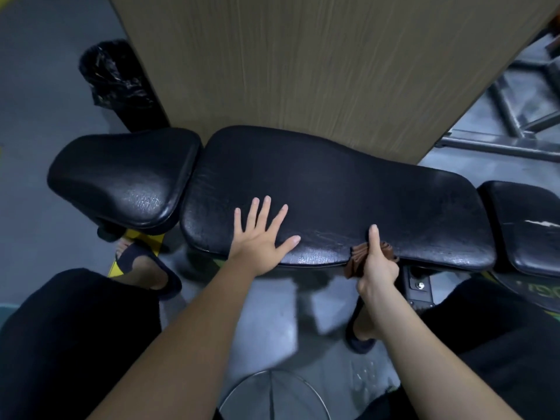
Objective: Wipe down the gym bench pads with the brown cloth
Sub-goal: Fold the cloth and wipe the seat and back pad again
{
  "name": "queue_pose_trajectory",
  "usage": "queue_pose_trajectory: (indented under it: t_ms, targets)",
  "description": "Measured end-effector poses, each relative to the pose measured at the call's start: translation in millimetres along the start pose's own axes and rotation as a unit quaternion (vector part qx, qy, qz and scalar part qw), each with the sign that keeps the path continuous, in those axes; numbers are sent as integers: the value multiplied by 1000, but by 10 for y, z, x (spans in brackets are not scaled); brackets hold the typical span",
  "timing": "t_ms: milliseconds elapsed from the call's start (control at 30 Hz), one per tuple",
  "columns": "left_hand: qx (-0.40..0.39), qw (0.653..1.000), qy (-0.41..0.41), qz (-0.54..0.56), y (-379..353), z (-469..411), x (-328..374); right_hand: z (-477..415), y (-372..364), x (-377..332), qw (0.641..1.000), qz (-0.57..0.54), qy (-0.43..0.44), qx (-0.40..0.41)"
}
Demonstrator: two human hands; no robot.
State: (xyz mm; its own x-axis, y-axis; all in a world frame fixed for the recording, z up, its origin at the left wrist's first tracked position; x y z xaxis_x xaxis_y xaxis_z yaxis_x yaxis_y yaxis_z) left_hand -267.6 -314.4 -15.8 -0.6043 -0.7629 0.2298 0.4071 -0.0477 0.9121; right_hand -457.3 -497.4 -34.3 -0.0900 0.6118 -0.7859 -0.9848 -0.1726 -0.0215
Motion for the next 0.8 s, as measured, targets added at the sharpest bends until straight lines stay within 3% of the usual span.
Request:
queue_pose_trajectory:
  t_ms: [167, 233, 300, 367, 433, 567, 633, 733, 800]
  targets:
    - [-22, 999, -15, 27, 17, 29, -10, 625, -434, 338, 999, 4, -36, -36]
    - [-12, 990, -43, 137, 59, 98, -58, 940, -735, 617, 994, -6, -70, -80]
    - [46, 953, -57, 292, 140, 293, -230, 1314, -1124, 851, 977, -56, -128, -164]
    - [136, 914, -18, 383, 195, 611, -527, 1626, -1460, 917, 955, -106, -160, -224]
    - [215, 888, 48, 404, 232, 934, -841, 1741, -1622, 932, 949, -105, -187, -231]
    - [352, 846, 204, 343, 287, 1332, -1200, 1666, -1600, 959, 929, -61, -221, -292]
    - [371, 785, 313, 385, 162, 1453, -1242, 1640, -1502, 874, 915, -67, -250, -308]
    - [310, 623, 453, 557, -291, 1585, -984, 1516, -1317, 852, 879, -105, -314, -343]
    - [236, 582, 437, 643, -533, 1449, -628, 1524, -1254, 857, 853, -92, -346, -379]
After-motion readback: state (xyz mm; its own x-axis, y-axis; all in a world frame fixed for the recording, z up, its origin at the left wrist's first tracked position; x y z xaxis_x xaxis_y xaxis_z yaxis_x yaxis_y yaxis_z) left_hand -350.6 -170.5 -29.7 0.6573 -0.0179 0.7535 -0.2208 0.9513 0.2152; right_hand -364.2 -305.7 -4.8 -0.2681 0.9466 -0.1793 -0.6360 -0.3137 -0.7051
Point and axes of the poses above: each hand's wrist, its own z-axis away from the middle knuckle, its own y-axis out of the back of the hand, x = y × z, the point moved 7 cm from there along -z, towards the middle knuckle, and after that the axes turned 8 degrees about -x, right-handed, at the moved point
